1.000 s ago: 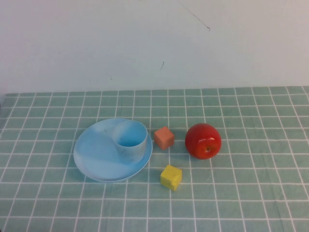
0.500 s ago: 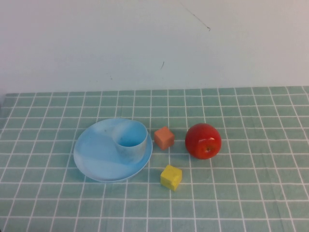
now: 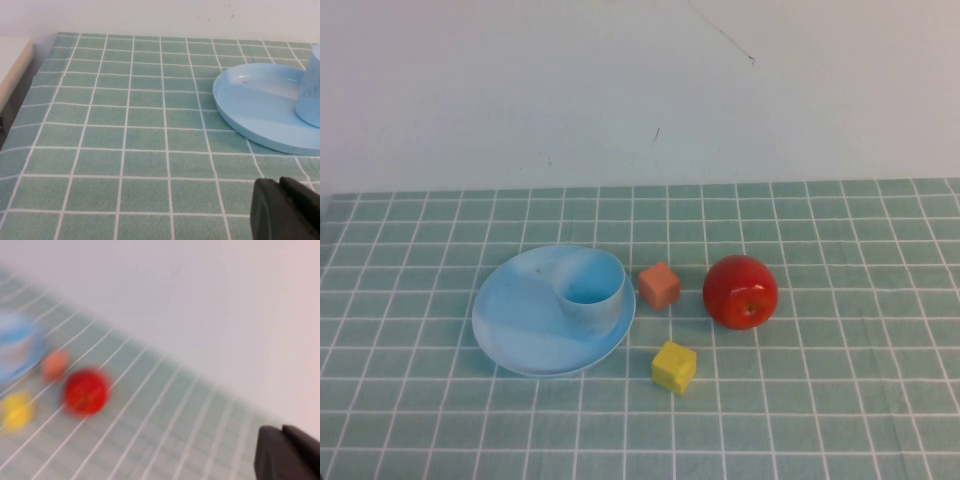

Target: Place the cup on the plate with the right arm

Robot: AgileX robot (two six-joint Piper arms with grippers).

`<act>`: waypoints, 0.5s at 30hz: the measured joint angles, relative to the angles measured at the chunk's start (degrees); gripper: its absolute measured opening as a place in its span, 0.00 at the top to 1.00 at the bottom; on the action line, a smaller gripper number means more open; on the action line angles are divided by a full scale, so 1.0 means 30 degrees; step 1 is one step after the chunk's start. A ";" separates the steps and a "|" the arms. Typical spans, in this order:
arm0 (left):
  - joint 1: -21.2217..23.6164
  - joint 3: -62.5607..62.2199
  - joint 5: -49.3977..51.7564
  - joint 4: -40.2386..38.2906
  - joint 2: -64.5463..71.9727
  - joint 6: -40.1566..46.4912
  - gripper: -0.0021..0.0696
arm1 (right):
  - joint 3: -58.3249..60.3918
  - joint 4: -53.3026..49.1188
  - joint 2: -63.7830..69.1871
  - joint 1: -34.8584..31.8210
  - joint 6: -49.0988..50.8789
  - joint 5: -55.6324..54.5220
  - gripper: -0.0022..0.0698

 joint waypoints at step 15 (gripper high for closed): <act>0.0000 0.0000 0.0000 0.0000 0.0000 0.0000 0.97 | 1.5340 0.0566 -0.8652 -0.6109 0.0982 -1.1604 0.97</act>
